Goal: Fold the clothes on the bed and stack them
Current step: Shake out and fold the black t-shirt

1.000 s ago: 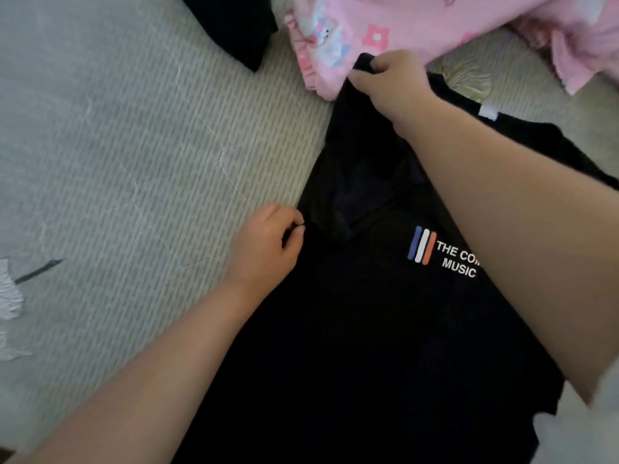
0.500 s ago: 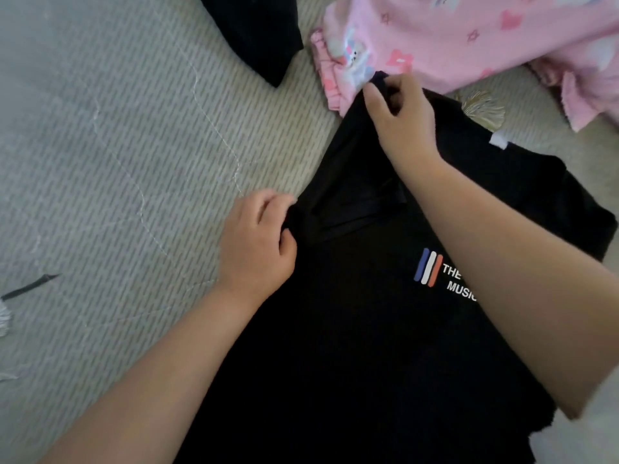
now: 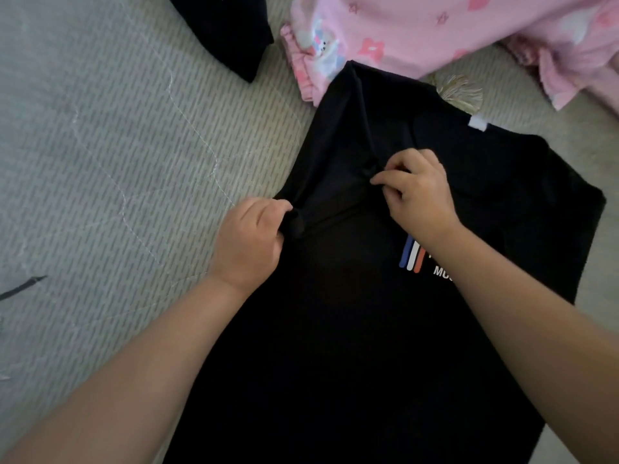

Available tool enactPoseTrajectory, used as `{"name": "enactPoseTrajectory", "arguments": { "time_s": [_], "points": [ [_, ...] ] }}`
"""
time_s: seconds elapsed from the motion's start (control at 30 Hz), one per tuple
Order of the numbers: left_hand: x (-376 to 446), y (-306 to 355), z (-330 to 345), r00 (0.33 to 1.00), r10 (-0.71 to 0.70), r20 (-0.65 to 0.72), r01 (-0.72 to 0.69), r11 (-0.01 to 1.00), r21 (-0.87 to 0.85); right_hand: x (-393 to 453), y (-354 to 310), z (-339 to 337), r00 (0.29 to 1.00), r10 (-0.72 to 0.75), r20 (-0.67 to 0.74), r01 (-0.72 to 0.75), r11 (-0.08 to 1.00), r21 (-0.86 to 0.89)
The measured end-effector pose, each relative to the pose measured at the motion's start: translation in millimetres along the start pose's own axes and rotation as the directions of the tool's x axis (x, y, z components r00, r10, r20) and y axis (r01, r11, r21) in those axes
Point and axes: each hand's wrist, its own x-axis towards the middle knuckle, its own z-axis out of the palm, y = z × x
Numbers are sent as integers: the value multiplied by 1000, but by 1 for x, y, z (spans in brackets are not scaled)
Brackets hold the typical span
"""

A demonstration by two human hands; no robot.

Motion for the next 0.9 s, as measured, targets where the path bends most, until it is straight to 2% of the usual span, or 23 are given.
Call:
{"name": "enactPoseTrajectory", "arguments": {
  "time_s": [0.1, 0.23, 0.4, 0.5, 0.57, 0.63, 0.73, 0.8, 0.9],
  "points": [
    [0, -3, 2, 999, 34, -37, -34, 999, 25, -1, 6, -3, 994, 53, -95, -47, 997, 67],
    [-3, -5, 3, 998, 40, -40, -36, 995, 98, -14, 5, 2, 966, 254, -53, -240, 952, 192],
    [-7, 2, 1, 1000, 6, 0, -6, 979, 204, -34, 8, 8, 985, 131, 111, -136, 990, 34],
    [-26, 16, 3, 997, -76, 10, 71, 962, 265, -60, 4, 4, 976, 167, 142, -169, 986, -2],
    [-50, 31, 8, 997, -66, 40, 52, 956, 290, -89, -2, 0, 970, 217, 110, -220, 975, 15],
    [-83, 48, 16, 993, 42, 107, -73, 950, 305, -131, -9, -2, 959, 258, 119, -262, 965, 19],
    [-138, 73, 30, 946, 166, 278, -239, 937, 254, -207, -18, -5, 935, 314, 167, -319, 948, 0],
    [-170, 89, 36, 911, 170, 376, -275, 930, 244, -258, -23, -10, 918, 355, 179, -359, 933, -5],
    [-207, 109, 42, 879, 144, 454, -281, 926, 251, -330, -31, -18, 878, 434, 200, -438, 899, -25]
  ]
}}
